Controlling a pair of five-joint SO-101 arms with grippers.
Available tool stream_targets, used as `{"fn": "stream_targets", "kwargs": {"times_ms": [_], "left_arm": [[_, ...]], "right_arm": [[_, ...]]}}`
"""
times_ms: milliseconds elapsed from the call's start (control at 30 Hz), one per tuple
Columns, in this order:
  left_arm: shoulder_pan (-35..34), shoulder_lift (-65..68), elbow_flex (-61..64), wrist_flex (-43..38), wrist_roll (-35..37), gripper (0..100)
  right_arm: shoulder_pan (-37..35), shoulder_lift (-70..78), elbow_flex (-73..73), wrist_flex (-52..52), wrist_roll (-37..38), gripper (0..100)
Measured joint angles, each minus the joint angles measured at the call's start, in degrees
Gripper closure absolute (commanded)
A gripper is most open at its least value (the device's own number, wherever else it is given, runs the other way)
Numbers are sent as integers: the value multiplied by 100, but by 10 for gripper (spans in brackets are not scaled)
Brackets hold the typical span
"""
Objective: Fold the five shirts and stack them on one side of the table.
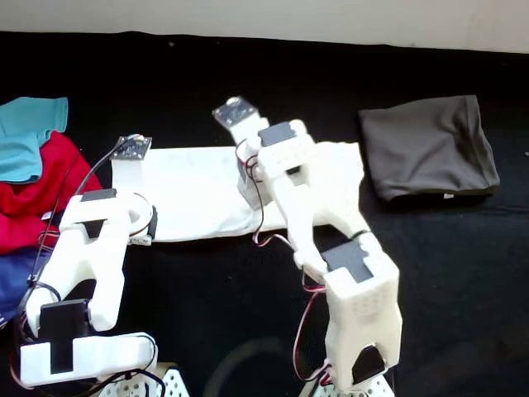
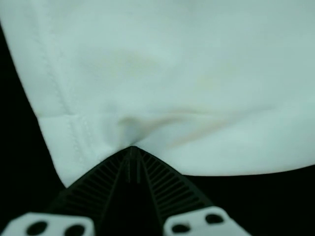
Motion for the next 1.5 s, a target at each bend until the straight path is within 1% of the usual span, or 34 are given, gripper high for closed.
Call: {"fn": "stream_targets", "kwargs": {"times_ms": [200,300,400,500,633,800,900,1067,1167,1400,1500], "left_arm": [[0,0,0,0,0,992],[0,0,0,0,0,992],[0,0,0,0,0,992],[0,0,0,0,0,992],[0,0,0,0,0,992],[0,0,0,0,0,992],[0,0,0,0,0,992],[0,0,0,0,0,992],[0,0,0,0,0,992],[0,-149,-123,79,0,990],[-53,-536,-475,624,176,975]], "right_arm": [[-35,273,0,-519,0,991],[-35,273,-9,-404,0,991],[18,167,-44,-18,0,991],[299,-264,-53,141,0,991],[844,-809,-62,220,0,991],[1574,-870,132,264,0,991],[1785,-721,457,-70,79,991],[1864,-158,607,-615,123,991],[1881,-185,457,-475,123,991],[1899,-1477,229,255,149,991],[1899,-1934,475,404,149,991]]}}
